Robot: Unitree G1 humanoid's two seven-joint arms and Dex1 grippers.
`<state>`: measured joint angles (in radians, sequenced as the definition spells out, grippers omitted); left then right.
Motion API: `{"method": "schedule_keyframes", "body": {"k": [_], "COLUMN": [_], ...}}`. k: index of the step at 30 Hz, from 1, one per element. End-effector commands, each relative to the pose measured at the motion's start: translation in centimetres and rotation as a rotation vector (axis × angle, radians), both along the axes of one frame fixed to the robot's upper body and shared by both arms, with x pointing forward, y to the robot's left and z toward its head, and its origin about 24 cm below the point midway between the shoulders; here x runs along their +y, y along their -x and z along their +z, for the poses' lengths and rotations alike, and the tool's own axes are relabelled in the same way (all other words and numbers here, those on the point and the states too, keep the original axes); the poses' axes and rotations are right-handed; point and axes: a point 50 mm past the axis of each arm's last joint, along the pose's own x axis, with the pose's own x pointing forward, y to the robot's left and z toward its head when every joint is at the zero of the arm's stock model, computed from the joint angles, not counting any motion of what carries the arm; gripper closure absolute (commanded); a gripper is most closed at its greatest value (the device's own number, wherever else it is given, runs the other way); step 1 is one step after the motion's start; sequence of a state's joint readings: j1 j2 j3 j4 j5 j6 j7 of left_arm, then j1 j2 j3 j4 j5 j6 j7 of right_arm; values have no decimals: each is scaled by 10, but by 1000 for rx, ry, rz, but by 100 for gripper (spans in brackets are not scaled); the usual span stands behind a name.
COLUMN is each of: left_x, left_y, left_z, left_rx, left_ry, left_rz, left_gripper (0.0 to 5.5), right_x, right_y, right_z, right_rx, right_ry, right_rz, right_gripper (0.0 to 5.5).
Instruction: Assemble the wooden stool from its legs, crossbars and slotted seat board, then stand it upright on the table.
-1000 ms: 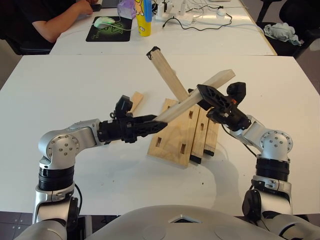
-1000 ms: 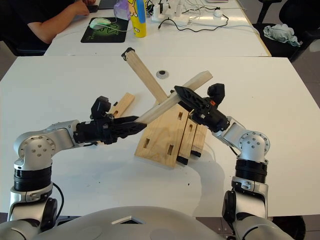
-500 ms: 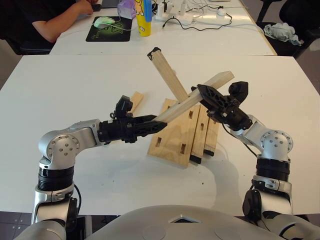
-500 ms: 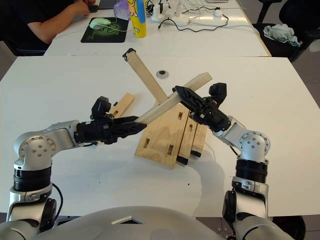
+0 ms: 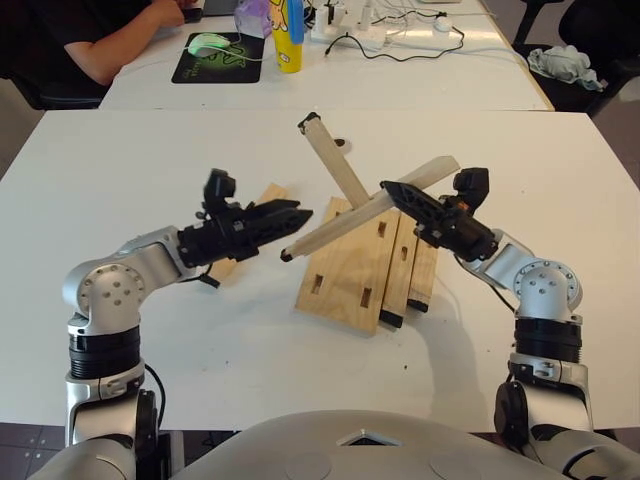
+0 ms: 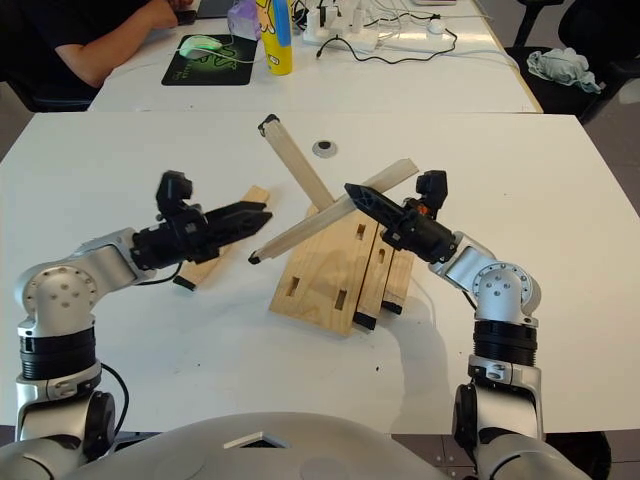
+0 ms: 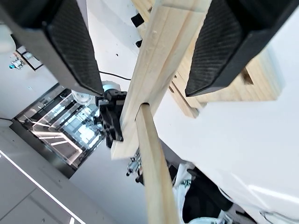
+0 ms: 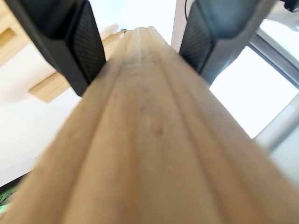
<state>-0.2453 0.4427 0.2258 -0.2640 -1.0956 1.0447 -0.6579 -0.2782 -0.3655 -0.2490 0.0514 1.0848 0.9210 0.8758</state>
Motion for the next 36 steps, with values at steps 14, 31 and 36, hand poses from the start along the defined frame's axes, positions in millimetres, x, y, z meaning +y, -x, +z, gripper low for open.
{"method": "schedule_keyframes", "body": {"k": [14,31,36], "left_x": [1,-69,-87], "left_y": [31,30,28], "left_z": [-41,-65,-69], "left_rx": [-116,-779,-834], "left_ry": [-361,-727,-690], "left_rz": [16,-463,-571], "left_gripper": [229,229,229], "right_x": [-76,-113,-117], "right_y": [30,15,2], "right_z": [43,54,49], "right_rx": [-31,-50,-56], "right_ry": [152,203,168], "right_rz": [7,-88,-153], "right_gripper": [337,337,337]}}
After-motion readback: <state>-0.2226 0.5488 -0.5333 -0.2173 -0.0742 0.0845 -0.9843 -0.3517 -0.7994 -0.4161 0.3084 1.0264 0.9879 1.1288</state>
